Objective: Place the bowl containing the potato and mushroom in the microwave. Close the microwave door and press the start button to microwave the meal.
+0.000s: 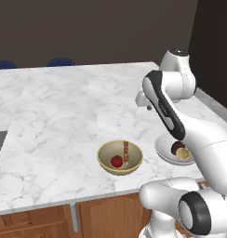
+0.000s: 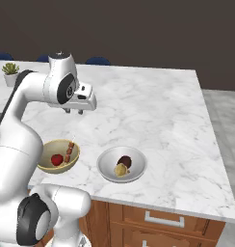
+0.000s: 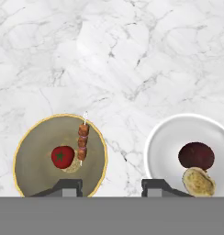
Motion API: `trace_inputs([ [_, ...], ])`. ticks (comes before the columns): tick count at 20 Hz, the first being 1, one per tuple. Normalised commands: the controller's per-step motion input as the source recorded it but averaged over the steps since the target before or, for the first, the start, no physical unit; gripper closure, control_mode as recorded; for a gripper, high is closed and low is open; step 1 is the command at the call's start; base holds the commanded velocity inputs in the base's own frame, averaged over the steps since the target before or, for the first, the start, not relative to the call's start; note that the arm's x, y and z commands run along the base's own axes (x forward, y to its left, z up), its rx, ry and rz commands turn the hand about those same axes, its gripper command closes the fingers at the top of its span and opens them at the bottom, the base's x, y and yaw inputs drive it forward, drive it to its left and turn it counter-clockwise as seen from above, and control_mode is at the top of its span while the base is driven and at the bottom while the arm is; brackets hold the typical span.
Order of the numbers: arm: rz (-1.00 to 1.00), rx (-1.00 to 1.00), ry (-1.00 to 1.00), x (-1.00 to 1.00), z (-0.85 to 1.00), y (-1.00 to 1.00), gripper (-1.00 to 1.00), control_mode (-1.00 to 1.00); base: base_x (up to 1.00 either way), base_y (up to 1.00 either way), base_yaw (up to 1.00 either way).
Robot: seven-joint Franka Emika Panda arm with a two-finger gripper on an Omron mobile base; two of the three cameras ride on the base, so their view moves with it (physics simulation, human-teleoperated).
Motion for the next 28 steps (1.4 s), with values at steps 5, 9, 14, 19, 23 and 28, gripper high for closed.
trace_inputs([
  [5,0.0,0.0,0.0,-0.15,-0.02,-0.03,-1.0,-1.0,0.0,0.0,0.0],
  [9,-0.02,0.0,0.0,-0.4,-0.17,-0.11,-1.0,-1.0,0.0,0.0,0.0],
  [14,-0.11,0.0,0.0,-0.4,-0.27,-0.1,-1.0,-1.0,0.0,0.0,0.0],
  [19,-0.21,0.0,0.0,-0.37,-0.4,-0.42,-1.0,-1.0,0.0,0.0,0.0],
  [23,-0.22,0.0,0.0,-0.5,-0.39,-0.6,-1.0,-1.0,0.0,0.0,0.0],
  [28,-0.25,0.03,-0.07,-0.63,-0.43,-0.81,-1.0,-1.0,0.0,0.0,0.0],
])
